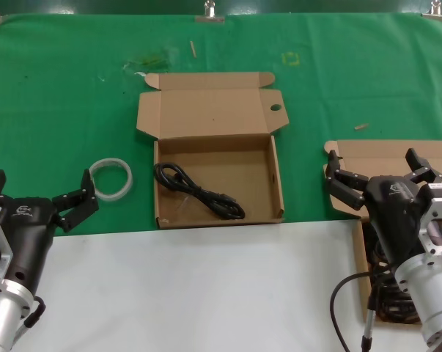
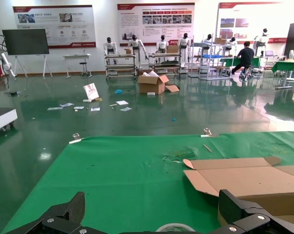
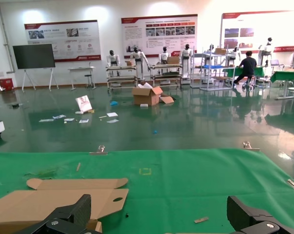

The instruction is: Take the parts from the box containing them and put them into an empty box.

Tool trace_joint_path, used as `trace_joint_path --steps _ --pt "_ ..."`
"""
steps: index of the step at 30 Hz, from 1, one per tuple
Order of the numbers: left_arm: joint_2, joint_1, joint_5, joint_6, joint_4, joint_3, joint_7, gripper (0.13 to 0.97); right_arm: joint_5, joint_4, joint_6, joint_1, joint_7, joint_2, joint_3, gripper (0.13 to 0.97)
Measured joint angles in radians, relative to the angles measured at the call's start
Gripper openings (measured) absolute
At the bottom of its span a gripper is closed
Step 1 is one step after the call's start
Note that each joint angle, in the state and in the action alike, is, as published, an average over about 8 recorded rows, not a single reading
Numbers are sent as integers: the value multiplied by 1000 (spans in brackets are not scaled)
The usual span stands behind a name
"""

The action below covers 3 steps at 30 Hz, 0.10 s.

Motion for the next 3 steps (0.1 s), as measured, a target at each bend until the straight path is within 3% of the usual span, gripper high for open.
trace_joint_path --steps 3 --pt "0 0 0 0 0 0 0 966 0 0 0 0 0 0 0 966"
